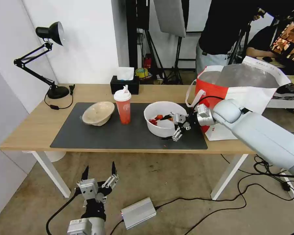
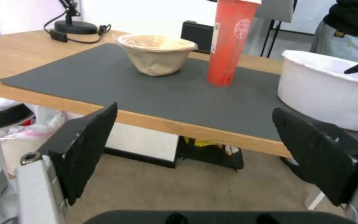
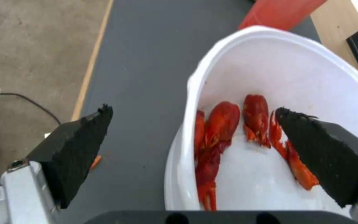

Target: Pick up the trash from the table and place it into the takeout bag.

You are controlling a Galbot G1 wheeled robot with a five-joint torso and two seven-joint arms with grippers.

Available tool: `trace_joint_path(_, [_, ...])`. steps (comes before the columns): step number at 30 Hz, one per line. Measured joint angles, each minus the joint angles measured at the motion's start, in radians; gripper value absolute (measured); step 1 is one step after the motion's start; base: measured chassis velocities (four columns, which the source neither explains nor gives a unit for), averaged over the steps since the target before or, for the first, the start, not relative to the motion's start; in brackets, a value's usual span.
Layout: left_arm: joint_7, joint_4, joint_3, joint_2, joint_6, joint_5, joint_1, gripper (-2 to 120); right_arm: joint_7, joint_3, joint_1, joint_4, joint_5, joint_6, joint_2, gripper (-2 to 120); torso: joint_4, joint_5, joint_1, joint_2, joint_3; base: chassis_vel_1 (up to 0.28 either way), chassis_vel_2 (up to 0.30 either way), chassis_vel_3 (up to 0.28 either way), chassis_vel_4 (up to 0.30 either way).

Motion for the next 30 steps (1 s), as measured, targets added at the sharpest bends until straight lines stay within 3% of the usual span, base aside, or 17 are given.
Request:
trace_joint_path(21, [0.001, 0.0, 0.004, -0.004, -0.005, 0.009, 0.009, 100, 0.0, 0.005, -0.001, -0.072, -0.029, 0.008, 0.025, 99, -0.0002, 0.0, 0.0, 0.0, 0.0, 0.0, 0.0, 0.0, 0.0])
trace_joint_path(27, [0.001, -0.001, 0.004, -0.005, -0.008, 0.011, 0.01, 100, -0.005, 0.006, 0.0, -0.089, -0.046, 0.013, 0.034, 80, -0.0001, -0.0001, 0.0, 0.0, 0.0, 0.0, 0.0, 0.0, 0.0])
trace_joint_path(30, [0.0, -0.001, 0.004, -0.005, -0.008, 0.011, 0.01, 100, -0.006, 0.007, -0.001, -0.092, -0.046, 0.013, 0.035, 65, -0.0002, -0.0001, 0.0, 0.0, 0.0, 0.0, 0.0, 0.0, 0.0])
